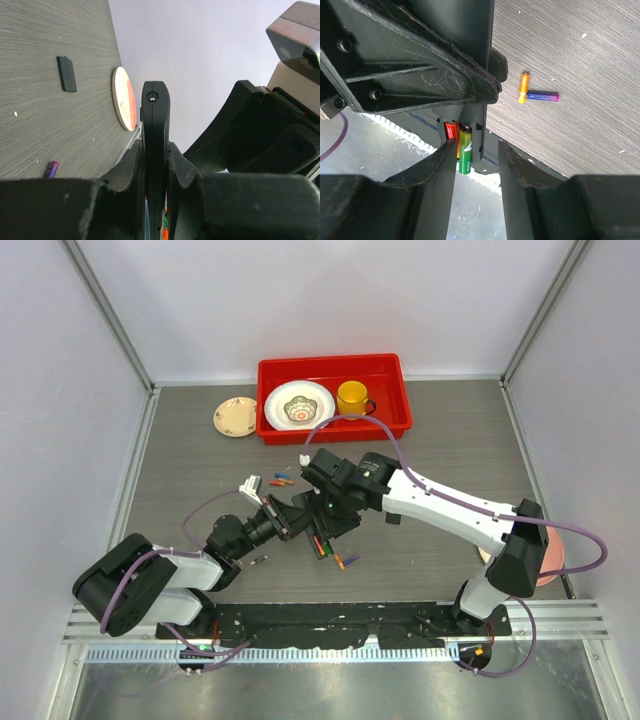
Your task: Load the batteries into the remote control
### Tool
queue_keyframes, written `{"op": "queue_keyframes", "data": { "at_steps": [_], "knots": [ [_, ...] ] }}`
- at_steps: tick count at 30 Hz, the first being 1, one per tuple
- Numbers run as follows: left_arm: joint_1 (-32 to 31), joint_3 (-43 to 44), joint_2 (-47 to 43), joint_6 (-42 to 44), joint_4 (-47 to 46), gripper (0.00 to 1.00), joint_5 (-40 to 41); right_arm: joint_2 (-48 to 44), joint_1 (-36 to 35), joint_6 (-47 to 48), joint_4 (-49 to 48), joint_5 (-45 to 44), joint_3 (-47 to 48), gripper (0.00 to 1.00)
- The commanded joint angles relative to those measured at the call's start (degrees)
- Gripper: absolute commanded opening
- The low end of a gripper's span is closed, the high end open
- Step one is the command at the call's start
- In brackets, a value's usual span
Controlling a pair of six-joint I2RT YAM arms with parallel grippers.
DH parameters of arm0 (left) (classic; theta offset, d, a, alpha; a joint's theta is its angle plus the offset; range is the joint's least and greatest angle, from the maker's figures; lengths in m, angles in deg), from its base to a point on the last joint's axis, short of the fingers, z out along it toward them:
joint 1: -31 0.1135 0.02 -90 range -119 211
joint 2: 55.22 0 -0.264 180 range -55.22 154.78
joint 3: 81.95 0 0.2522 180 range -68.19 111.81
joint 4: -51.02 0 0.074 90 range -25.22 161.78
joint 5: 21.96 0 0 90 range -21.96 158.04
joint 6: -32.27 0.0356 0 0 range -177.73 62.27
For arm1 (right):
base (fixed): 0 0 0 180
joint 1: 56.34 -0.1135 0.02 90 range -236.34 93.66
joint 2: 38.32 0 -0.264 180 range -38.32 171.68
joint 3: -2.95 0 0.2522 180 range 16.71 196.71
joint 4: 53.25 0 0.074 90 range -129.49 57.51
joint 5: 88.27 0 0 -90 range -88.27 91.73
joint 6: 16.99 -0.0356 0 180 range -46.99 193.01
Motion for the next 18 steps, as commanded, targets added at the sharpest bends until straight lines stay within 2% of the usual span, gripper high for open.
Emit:
{"op": "queue_keyframes", "data": {
  "at_steps": [1,11,15,18],
  "knots": [
    [-0.35,1.5,0.19,-0.23,-11.67,0.0,-0.96,-3.23,0.16,0.24,-1.66,0.48,1.55,0.44],
    [-0.35,1.5,0.54,-0.23,-11.67,0.0,-1.04,-5.95,-0.02,0.33,-5.78,1.28,3.12,0.46],
    [-0.35,1.67,0.46,-0.58,-11.67,0.0,-1.31,-11.48,-0.02,0.77,-10.96,-4.41,2.35,0.46],
    [-0.35,1.76,0.28,-1.1,-11.93,0.0,-1.31,-18.68,-0.02,0.15,-19.04,-13.46,-5.11,0.46]
  ]
}}
